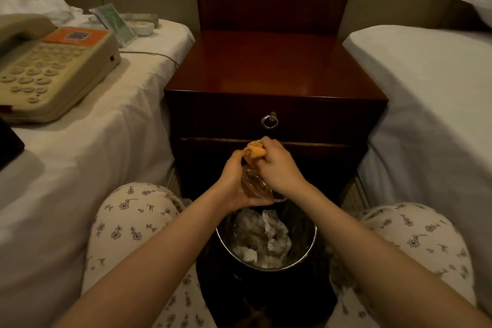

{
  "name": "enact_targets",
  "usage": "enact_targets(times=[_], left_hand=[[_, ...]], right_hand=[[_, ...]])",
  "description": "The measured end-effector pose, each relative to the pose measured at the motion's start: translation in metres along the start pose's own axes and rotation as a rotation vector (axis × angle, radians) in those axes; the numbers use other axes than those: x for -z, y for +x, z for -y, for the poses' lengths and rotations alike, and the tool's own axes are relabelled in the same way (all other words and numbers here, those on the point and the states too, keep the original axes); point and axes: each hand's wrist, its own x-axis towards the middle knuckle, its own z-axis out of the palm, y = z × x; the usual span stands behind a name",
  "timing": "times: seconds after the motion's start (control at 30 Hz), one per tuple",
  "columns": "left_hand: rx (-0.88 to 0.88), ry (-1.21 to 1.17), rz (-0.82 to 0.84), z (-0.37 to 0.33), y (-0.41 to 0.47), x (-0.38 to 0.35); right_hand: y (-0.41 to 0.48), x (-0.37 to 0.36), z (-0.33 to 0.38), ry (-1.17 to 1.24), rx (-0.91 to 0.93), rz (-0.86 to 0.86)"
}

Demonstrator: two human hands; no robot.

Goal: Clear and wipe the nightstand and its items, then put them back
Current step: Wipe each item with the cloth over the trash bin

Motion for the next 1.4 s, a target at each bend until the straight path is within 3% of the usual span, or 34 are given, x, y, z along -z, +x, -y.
enact_targets(times=[0.13,0.2,0.3,0.4,0.53,0.63,0.77,0.87,0.93,1.0,1.07,1.13,1.23,1.4], left_hand=[[-0.088,-0.054,-0.098,-0.004,0.005,0.004],[-0.091,-0.079,-0.151,-0.009,0.003,0.003],[-0.027,-0.057,-0.108,-0.014,0.006,0.006],[0.082,0.115,-0.039,-0.012,0.011,0.01],[0.038,0.241,-0.114,-0.008,0.015,0.013],[-0.077,0.11,-0.064,-0.012,0.006,0.01],[-0.211,0.121,-0.071,-0.013,0.004,0.009],[-0.221,0.161,-0.122,-0.016,0.001,0.008],[-0.24,0.25,-0.176,-0.019,-0.001,0.009],[-0.338,0.501,-0.241,-0.017,0.001,0.01],[-0.478,0.86,-0.335,-0.009,0.005,0.012],[-0.513,1.006,-0.365,-0.004,0.006,0.01],[-0.451,0.944,-0.281,-0.002,0.009,0.008],[-0.498,0.836,-0.174,0.002,0.011,0.007]], right_hand=[[-0.008,0.002,0.01,0.44,-0.087,0.335],[-0.011,0.011,0.012,0.439,-0.058,0.478],[-0.011,0.016,0.011,0.165,0.064,0.37],[-0.008,0.023,0.01,0.221,-0.036,0.24],[-0.001,0.038,0.01,0.634,-0.311,0.164],[0.002,0.044,0.005,0.953,-0.507,0.107],[0.006,0.049,0.001,0.854,-0.59,0.049],[0.006,0.045,0.0,0.558,-0.563,-0.015],[0.006,0.039,-0.005,0.159,-0.392,-0.095],[0.005,0.038,-0.008,-0.159,-0.179,-0.219],[0.006,0.039,-0.004,-0.039,-0.036,-0.237],[0.003,0.034,0.003,0.138,0.087,-0.094],[-0.003,0.021,0.001,0.106,0.146,0.07],[0.007,0.025,-0.017,0.201,-0.102,-0.172]])
